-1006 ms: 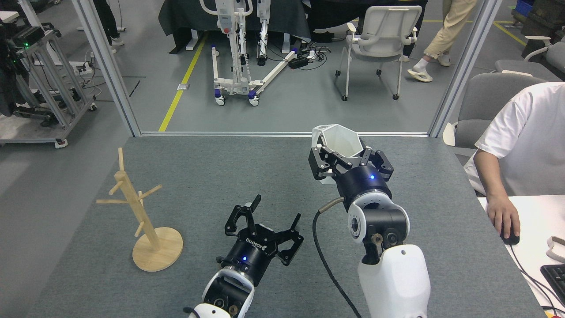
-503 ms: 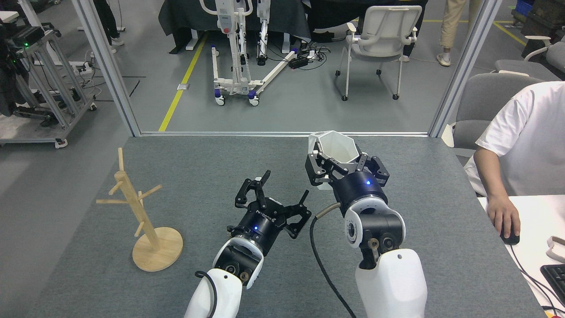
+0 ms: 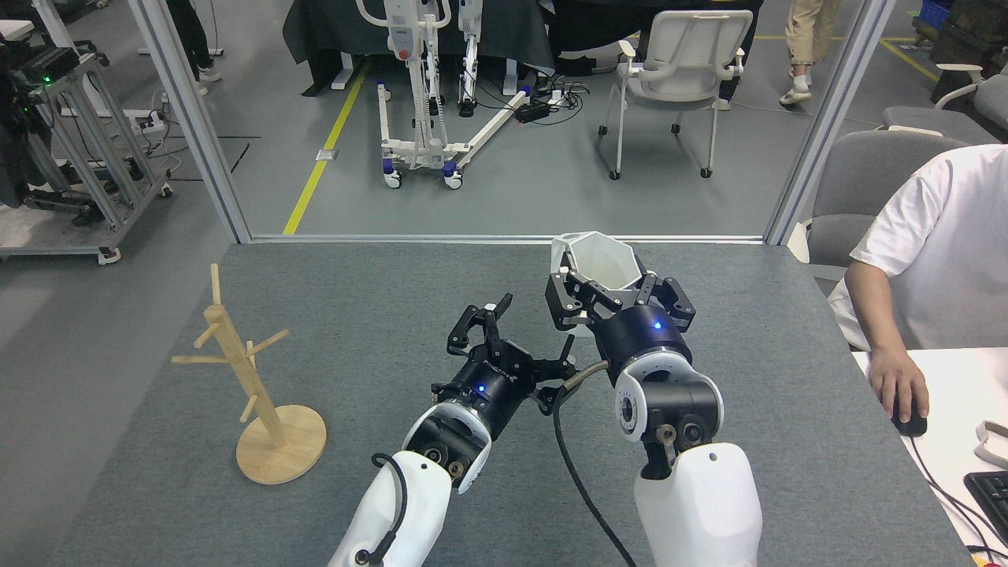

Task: Hang cup on storage rack
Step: 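Move the left gripper up to the cup held by the right gripper, then grasp the cup with the left gripper and open the right gripper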

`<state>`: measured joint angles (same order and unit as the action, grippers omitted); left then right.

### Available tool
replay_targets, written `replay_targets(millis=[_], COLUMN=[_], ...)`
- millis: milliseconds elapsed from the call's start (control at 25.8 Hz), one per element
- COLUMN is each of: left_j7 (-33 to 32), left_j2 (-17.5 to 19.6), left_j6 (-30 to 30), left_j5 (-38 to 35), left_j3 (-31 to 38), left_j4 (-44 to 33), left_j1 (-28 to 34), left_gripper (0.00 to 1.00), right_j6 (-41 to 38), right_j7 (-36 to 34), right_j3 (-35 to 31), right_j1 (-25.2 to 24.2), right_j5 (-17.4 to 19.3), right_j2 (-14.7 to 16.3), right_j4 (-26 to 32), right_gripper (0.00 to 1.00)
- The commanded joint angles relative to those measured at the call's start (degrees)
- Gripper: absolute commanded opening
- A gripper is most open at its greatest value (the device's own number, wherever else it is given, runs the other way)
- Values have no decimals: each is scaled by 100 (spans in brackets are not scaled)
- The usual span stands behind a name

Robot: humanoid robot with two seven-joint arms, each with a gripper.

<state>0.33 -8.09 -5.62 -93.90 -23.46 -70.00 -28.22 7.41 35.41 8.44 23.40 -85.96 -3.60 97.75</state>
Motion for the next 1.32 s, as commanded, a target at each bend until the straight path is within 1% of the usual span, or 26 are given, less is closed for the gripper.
replay_targets(millis=[0,232,348,426,658,735,851,1006,1199,1277], left_j7=[11,90,169,187,116,37,-86,-103,-226,-367], left_j2=[0,0,9,0,0,0,0,-9,-9,-9], left_j6=[-27,-150,-527,-633,-598,-475,-255,-238,-202,-202], left_j5=[74,83,83,74,39,21,65,56,65,65], left_j3=[-115,-335,-352,-352,-449,-590,-616,-607,-607,-607], left_j4=[171,101,-57,-75,22,162,373,408,435,496], left_j1=[-131,-158,-158,-158,-175,-254,-369,-395,-615,-668], left_gripper=[99,99,99,99,99,99,99,99,98,94], right_j6=[-3,-3,-3,-3,-3,-3,-3,-3,-3,-3], right_j7=[54,45,45,45,45,45,45,45,37,37], right_j3=[0,9,9,9,9,9,18,44,53,53], right_j1=[-2,-2,-2,7,7,7,7,7,7,7], right_j5=[0,0,0,0,0,0,0,0,0,0], right_j2=[0,-9,-9,-9,-61,-61,-61,-61,-70,-70], right_j4=[-36,-45,-45,-71,-80,-80,-89,-89,-124,-124], right_gripper=[23,23,23,23,22,22,22,22,22,22])
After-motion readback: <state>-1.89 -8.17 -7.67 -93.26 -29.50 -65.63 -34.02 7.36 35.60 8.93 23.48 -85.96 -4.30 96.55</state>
